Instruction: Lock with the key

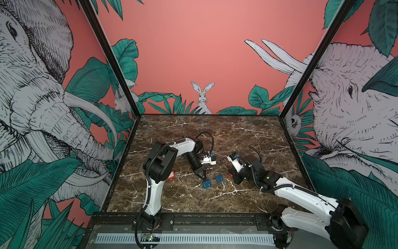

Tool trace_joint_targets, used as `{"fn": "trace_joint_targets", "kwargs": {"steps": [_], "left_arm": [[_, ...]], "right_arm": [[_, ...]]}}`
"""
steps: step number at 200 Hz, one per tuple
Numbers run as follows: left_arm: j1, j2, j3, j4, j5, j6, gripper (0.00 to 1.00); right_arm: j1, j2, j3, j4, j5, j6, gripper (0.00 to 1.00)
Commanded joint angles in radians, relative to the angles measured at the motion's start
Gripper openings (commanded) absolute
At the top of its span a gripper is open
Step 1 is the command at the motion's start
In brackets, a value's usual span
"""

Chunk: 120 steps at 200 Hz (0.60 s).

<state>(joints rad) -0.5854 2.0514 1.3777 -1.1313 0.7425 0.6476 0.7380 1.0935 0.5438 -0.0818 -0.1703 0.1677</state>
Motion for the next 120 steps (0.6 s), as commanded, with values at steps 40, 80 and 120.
{"fn": "trace_joint_targets", "kwargs": {"steps": [40,80,120], "left_arm": [[0.006,-0.052,0.003,0.080,-0.064,-0.006,0.26],[0.012,-0.081,0.003,0.108,-0.088,-0.017,0.41],[0.022,-0.165,-0.008,0.153,-0.132,-0.042,0.49]], "right_arm": [[0.117,0.061,-0.039,0.114,0.101,0.165,0.00],[0.189,0.146,-0.025,0.173,0.148,0.225,0.00],[0.261,0.241,0.002,0.236,0.198,0.284,0.00]]}}
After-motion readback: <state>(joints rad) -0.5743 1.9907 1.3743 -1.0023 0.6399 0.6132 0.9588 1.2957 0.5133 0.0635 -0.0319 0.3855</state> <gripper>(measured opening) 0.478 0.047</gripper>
